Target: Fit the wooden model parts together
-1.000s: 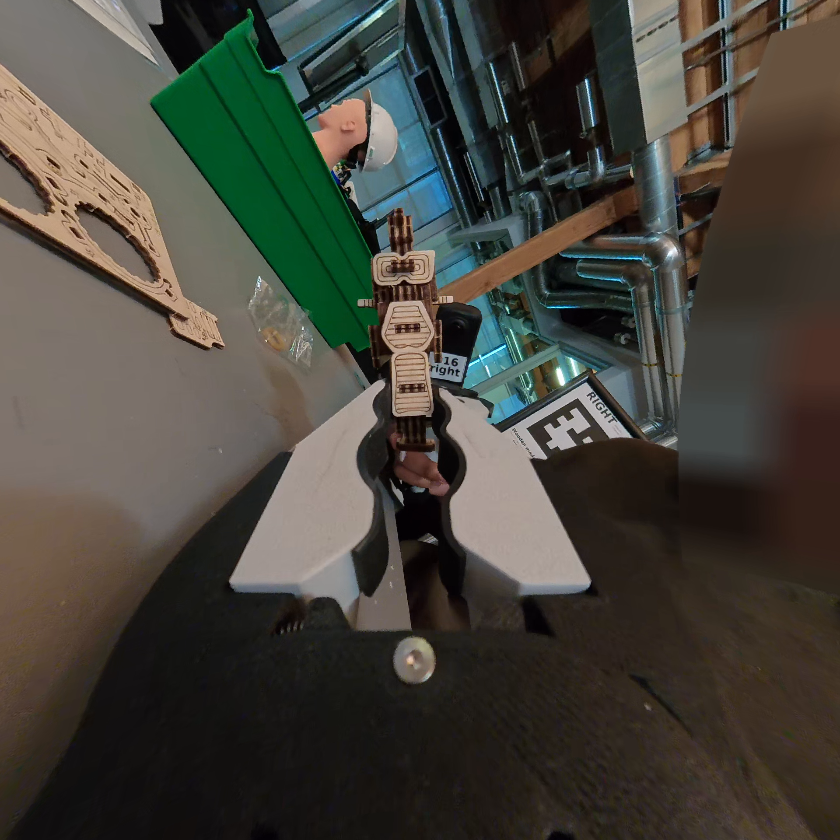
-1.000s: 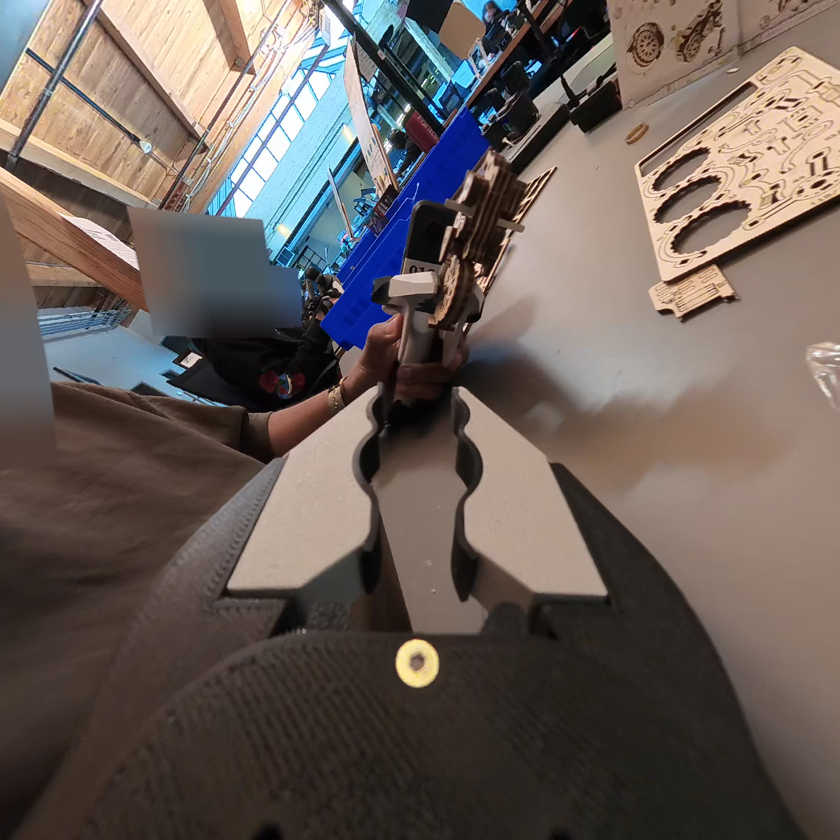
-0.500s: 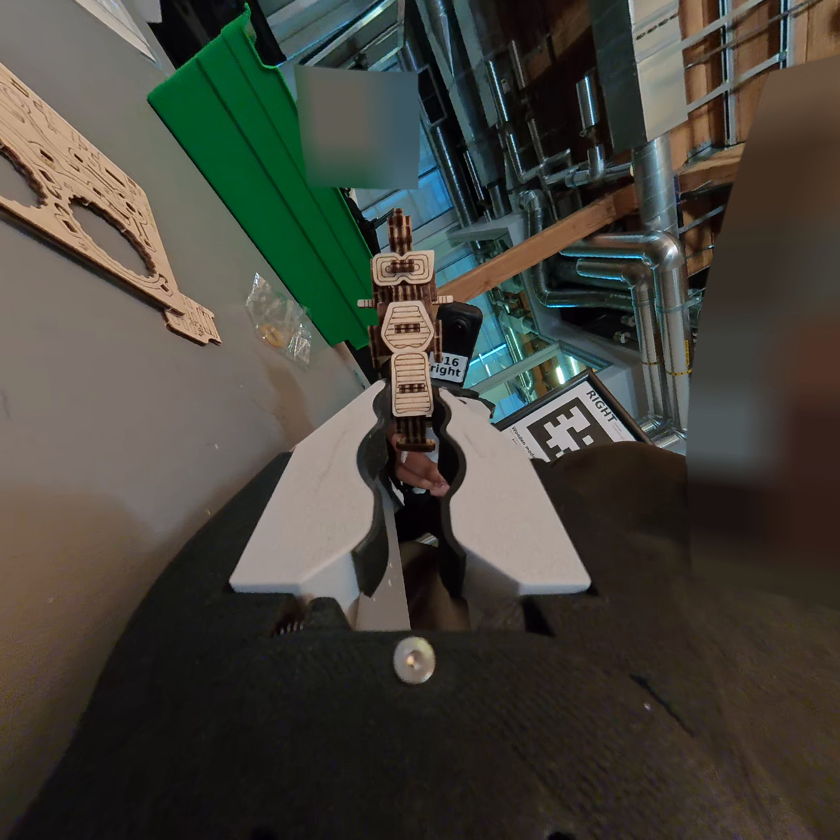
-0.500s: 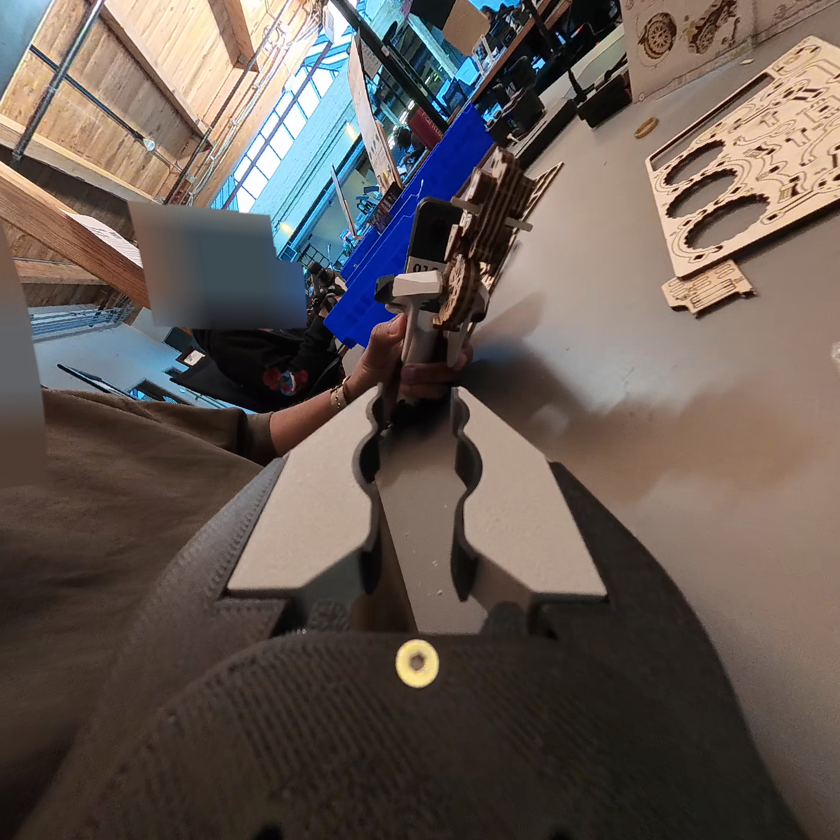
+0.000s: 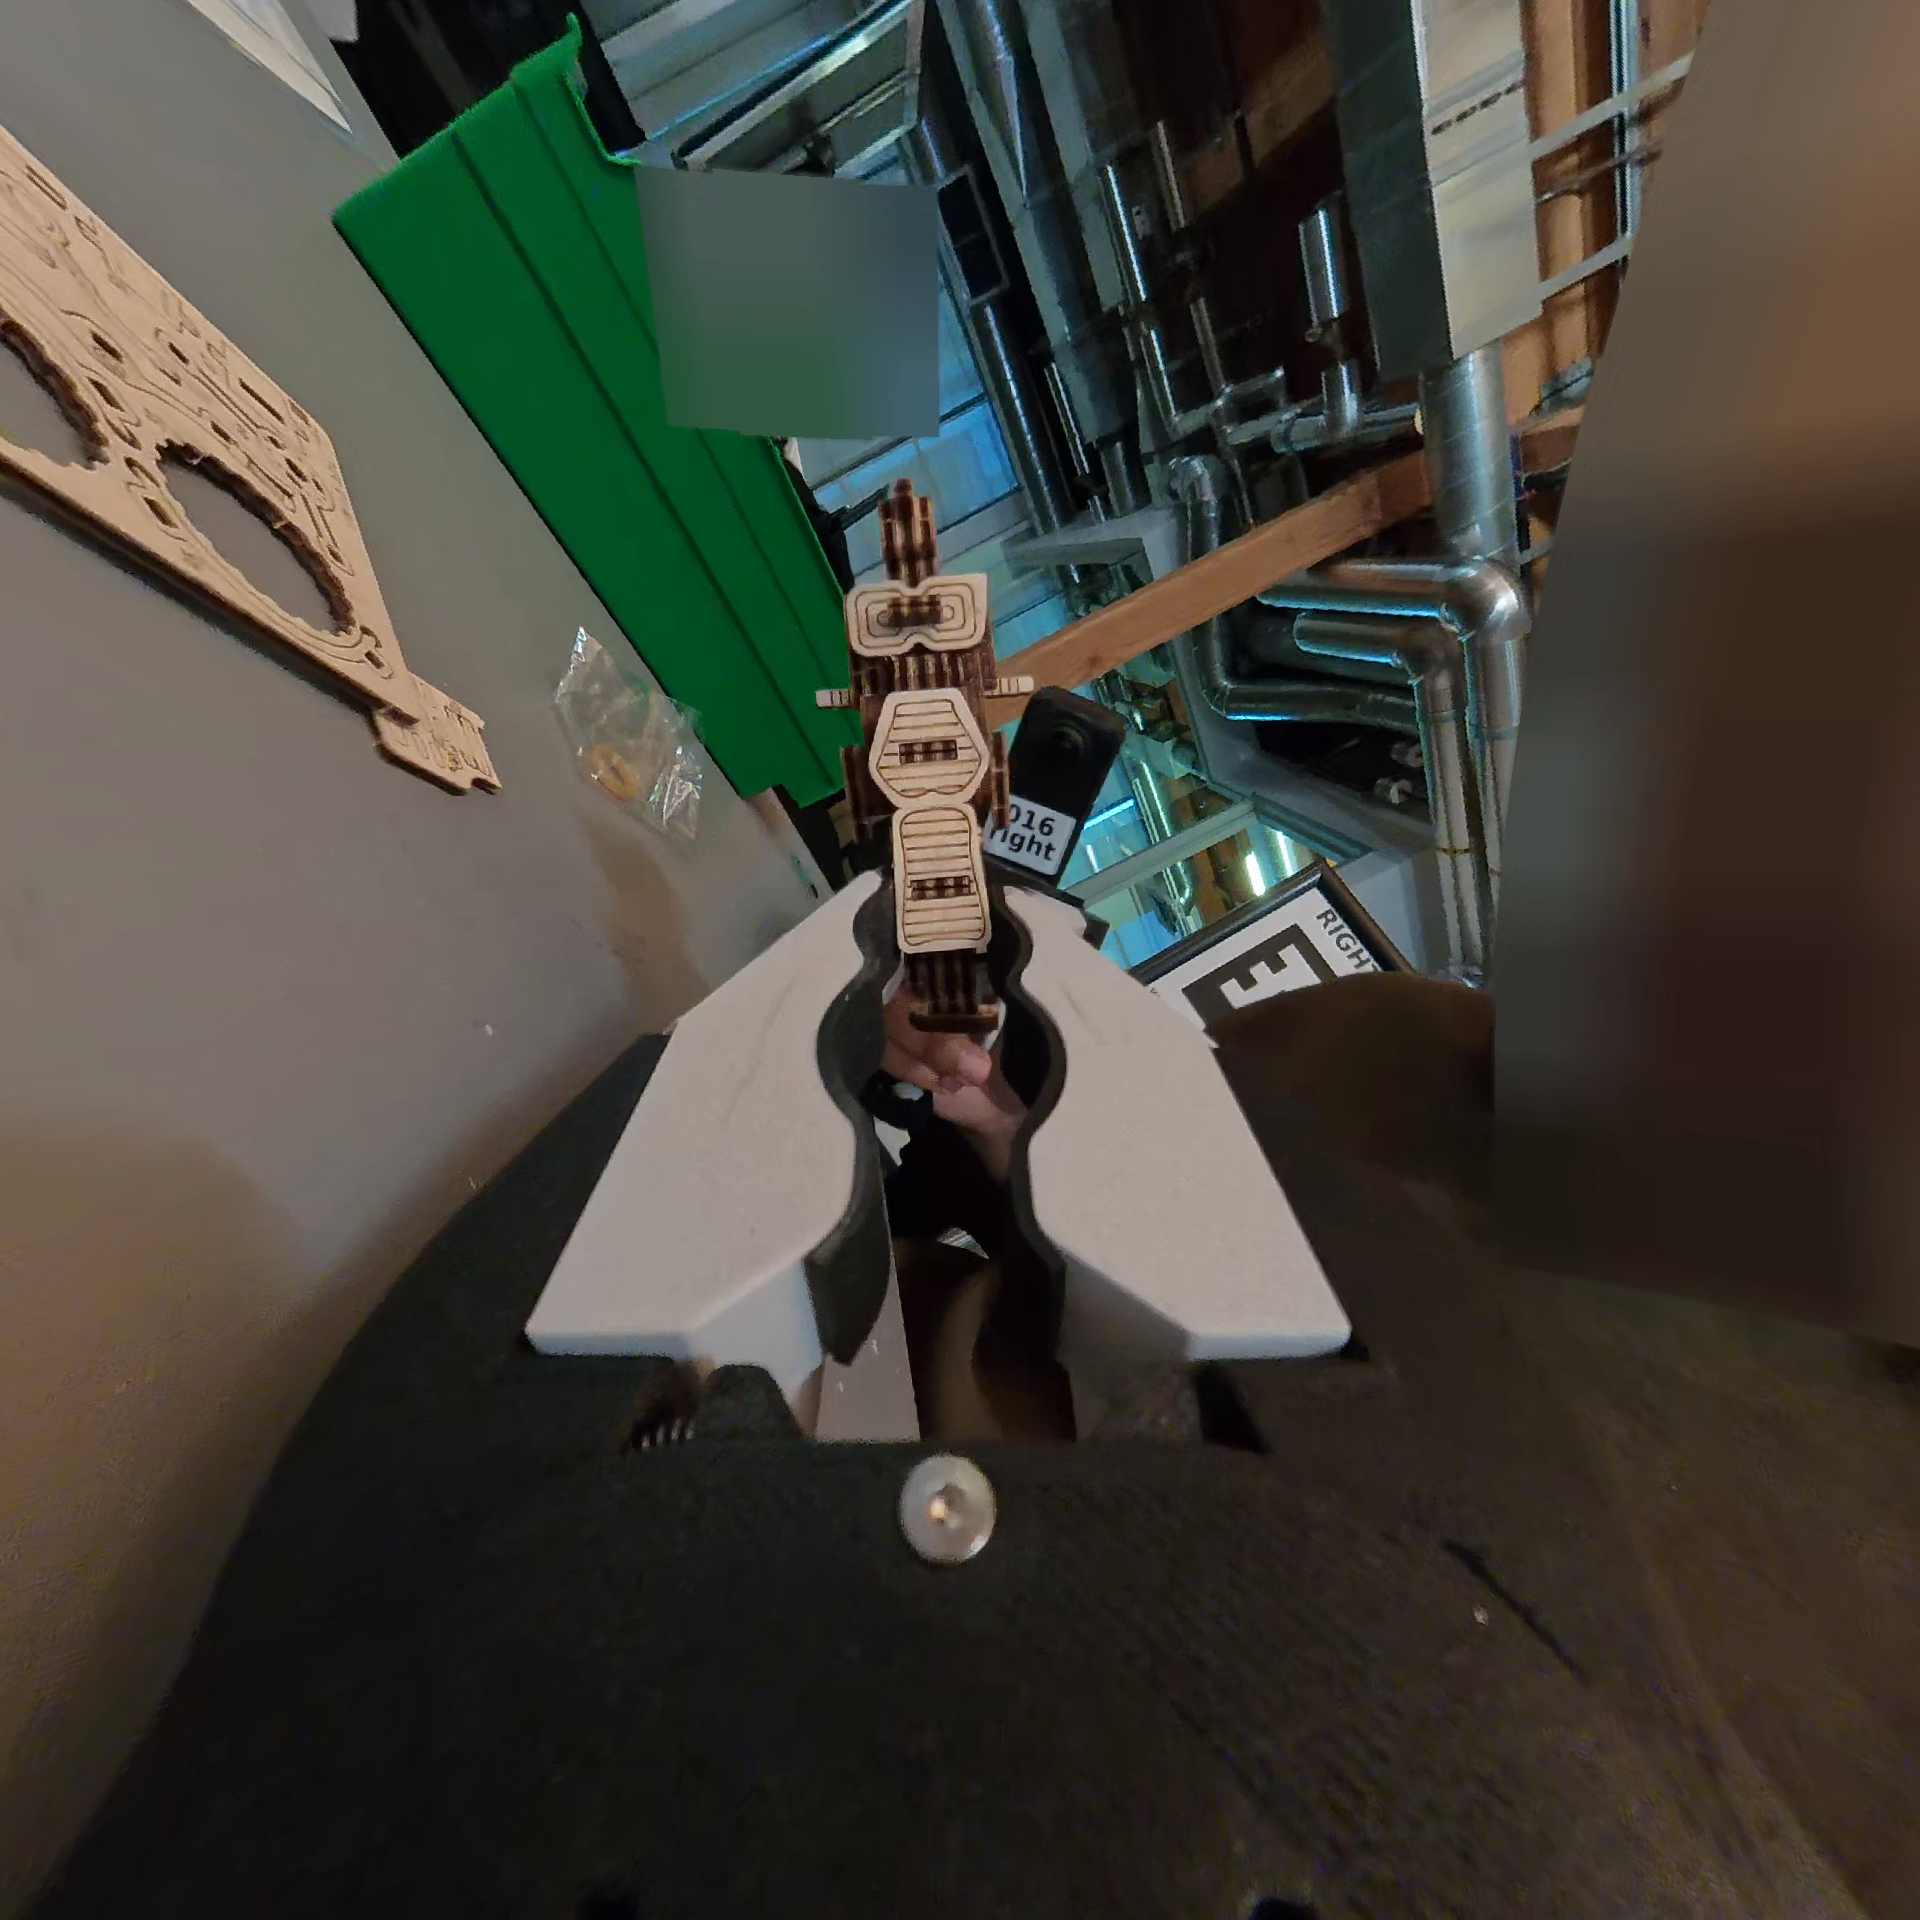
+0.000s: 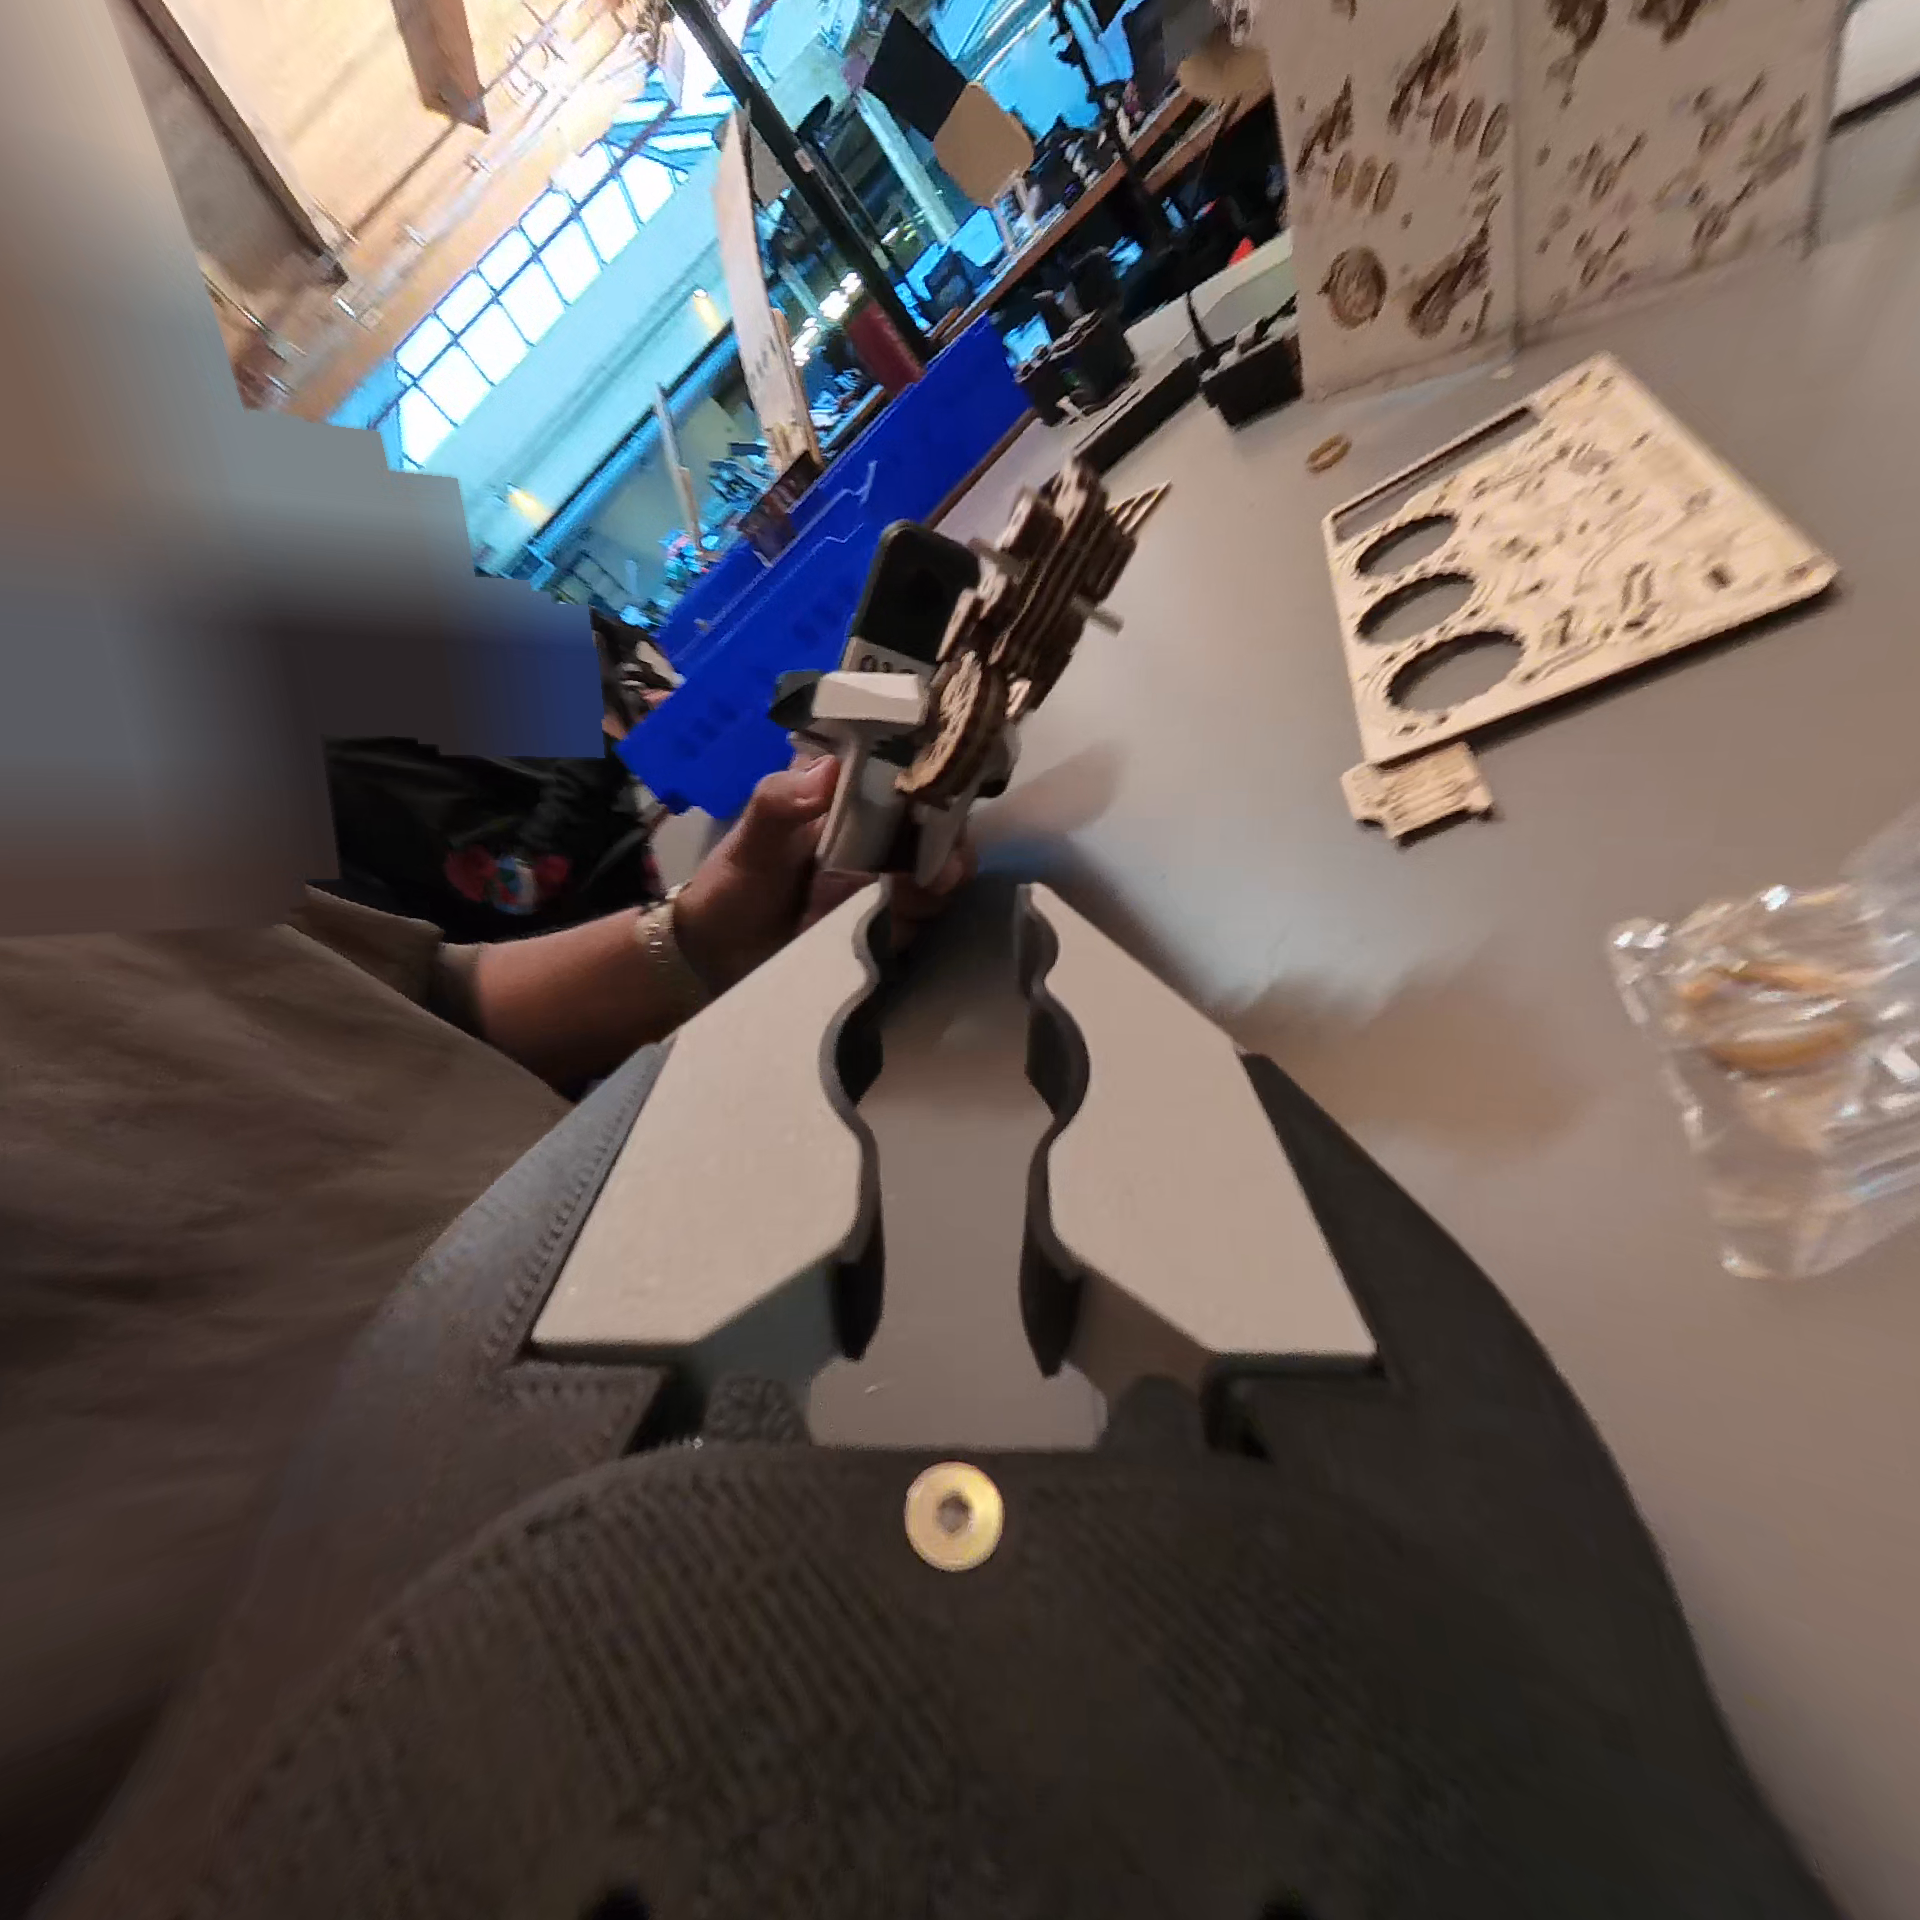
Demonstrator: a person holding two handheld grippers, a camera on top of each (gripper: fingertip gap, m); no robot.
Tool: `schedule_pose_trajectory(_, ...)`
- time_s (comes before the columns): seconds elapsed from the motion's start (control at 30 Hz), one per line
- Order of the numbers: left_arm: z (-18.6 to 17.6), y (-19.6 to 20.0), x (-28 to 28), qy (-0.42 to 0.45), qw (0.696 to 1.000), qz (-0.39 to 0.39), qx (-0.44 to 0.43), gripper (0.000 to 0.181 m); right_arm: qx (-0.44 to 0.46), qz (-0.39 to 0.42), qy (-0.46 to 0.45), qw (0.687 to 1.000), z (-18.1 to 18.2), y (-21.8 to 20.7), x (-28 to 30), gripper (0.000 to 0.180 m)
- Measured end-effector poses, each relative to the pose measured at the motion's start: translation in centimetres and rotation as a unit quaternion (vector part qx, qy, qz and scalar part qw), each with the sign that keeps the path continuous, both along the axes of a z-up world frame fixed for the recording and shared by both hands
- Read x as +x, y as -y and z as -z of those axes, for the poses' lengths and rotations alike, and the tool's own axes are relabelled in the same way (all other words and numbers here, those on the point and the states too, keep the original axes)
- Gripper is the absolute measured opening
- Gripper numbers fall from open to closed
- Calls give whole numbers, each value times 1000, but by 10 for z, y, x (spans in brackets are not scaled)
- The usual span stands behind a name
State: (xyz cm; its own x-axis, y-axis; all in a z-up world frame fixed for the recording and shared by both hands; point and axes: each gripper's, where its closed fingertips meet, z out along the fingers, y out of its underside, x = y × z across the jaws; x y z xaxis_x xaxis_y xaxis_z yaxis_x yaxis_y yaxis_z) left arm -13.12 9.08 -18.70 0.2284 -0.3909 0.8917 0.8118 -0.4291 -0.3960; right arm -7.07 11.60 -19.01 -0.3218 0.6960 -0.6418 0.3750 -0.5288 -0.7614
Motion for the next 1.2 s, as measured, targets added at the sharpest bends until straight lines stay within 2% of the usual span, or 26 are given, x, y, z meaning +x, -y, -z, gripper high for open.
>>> schedule_pose_trajectory(0.03,1,0,1,-6,1000,0,-1,13,14,5,-3,1000,0,-1,-1,19)
schedule_pose_trajectory(0.2,3,-1,5,-60,998,-20,-3,14,116,60,-19,991,-1,-16,-7,15)
schedule_pose_trajectory(0.3,5,-3,1,-102,993,-61,1,13,154,75,-8,985,2,-22,-6,0)
schedule_pose_trajectory(0.6,5,-3,-22,-83,988,-128,-11,14,210,99,3,973,11,-30,-13,0)
schedule_pose_trajectory(0.8,4,-1,-19,-117,985,-126,-10,14,224,116,18,967,17,-36,-14,6)
schedule_pose_trajectory(0.93,1,1,-11,-246,962,-116,6,14,210,120,13,970,15,-38,-13,12)
schedule_pose_trajectory(1.07,-2,5,2,-426,898,-104,31,14,198,111,9,974,13,-35,-12,15)
schedule_pose_trajectory(1.13,1,6,9,-473,876,-89,35,14,192,104,1,976,10,-32,-12,18)
schedule_pose_trajectory(1.2,3,7,18,-485,871,-68,40,14,186,91,-15,978,5,-27,-11,27)
